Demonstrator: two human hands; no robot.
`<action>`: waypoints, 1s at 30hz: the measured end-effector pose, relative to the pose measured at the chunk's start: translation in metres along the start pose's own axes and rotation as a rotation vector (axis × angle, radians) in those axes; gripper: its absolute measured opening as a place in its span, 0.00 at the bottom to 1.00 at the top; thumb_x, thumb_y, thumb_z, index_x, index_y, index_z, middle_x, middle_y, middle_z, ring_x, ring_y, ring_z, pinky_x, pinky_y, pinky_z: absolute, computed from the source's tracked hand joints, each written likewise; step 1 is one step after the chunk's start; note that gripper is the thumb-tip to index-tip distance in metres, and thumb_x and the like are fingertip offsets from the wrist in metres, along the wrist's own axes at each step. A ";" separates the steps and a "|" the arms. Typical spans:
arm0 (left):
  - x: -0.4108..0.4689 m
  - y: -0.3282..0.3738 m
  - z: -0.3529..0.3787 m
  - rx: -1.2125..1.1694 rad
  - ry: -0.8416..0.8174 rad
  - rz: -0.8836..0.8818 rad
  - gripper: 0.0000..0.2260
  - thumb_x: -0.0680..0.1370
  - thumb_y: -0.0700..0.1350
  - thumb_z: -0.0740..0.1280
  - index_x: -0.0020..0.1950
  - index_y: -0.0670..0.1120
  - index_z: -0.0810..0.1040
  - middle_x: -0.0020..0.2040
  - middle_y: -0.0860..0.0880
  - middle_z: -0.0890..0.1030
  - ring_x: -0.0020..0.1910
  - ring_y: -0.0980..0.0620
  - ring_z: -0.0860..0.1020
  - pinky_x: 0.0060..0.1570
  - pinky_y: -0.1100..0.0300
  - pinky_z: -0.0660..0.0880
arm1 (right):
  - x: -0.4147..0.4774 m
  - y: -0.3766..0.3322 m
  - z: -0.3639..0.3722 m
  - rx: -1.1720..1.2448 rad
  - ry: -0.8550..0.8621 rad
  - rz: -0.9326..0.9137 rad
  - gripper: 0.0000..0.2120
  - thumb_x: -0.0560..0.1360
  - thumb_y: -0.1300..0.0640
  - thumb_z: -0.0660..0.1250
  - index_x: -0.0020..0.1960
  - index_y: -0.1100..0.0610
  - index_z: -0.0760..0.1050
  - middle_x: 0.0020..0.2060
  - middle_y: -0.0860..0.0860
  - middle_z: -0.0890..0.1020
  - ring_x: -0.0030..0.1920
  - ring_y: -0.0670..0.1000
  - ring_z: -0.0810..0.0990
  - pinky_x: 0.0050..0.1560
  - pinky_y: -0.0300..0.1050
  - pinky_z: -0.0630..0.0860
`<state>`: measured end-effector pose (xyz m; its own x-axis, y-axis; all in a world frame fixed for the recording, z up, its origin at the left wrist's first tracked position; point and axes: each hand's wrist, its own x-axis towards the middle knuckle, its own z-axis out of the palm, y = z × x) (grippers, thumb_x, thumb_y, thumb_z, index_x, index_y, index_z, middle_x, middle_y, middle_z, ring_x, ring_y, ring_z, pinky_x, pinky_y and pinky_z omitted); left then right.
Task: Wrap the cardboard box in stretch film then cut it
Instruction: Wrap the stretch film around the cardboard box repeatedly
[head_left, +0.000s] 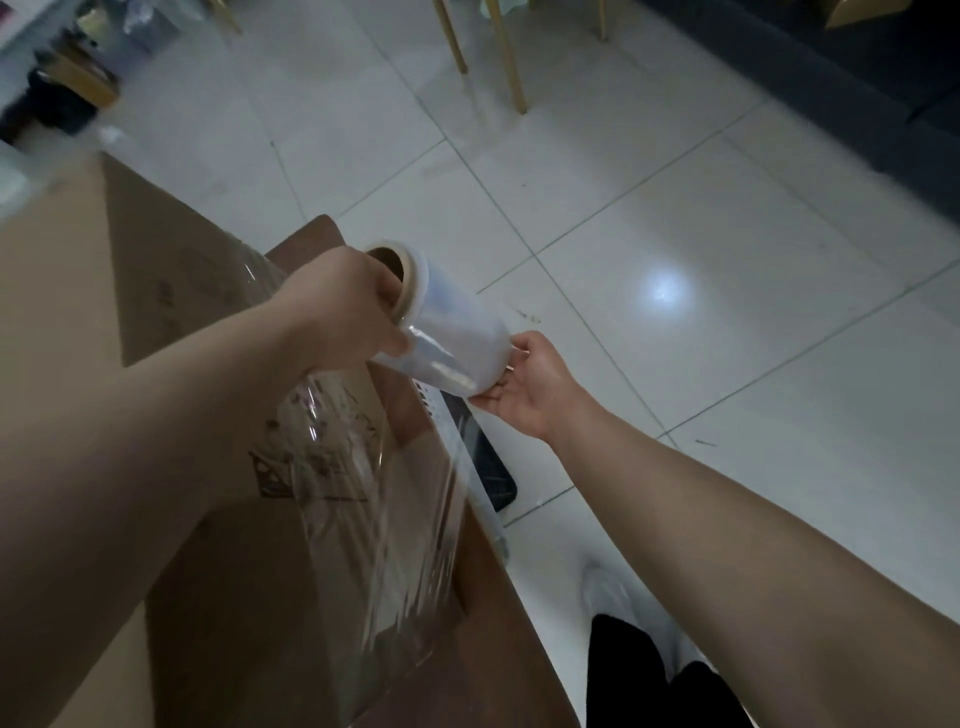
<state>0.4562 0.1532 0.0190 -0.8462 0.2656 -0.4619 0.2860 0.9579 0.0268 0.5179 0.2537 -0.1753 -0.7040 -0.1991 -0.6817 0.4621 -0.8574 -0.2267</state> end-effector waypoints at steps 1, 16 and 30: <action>0.003 -0.003 -0.002 -0.016 -0.009 -0.014 0.05 0.68 0.45 0.76 0.39 0.48 0.81 0.38 0.49 0.78 0.34 0.52 0.76 0.32 0.60 0.71 | 0.005 -0.001 0.003 0.002 -0.006 0.002 0.18 0.81 0.48 0.53 0.60 0.59 0.72 0.52 0.59 0.78 0.53 0.60 0.78 0.59 0.55 0.75; 0.066 -0.018 -0.022 -0.380 0.010 -0.235 0.15 0.71 0.50 0.74 0.37 0.41 0.74 0.34 0.46 0.70 0.30 0.51 0.68 0.29 0.60 0.64 | 0.056 -0.031 0.040 -0.070 -0.019 0.091 0.20 0.77 0.55 0.48 0.62 0.62 0.71 0.51 0.60 0.77 0.52 0.58 0.76 0.65 0.56 0.71; 0.122 -0.049 -0.052 -0.615 0.135 -0.492 0.15 0.71 0.55 0.74 0.38 0.43 0.79 0.34 0.50 0.77 0.33 0.53 0.74 0.34 0.60 0.70 | 0.123 -0.077 0.088 -0.215 -0.099 0.270 0.16 0.74 0.58 0.53 0.58 0.61 0.73 0.52 0.59 0.77 0.51 0.58 0.78 0.58 0.55 0.76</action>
<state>0.3154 0.1449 0.0077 -0.8693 -0.2299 -0.4375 -0.4003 0.8467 0.3505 0.3480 0.2532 -0.1801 -0.5852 -0.4590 -0.6685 0.7339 -0.6503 -0.1960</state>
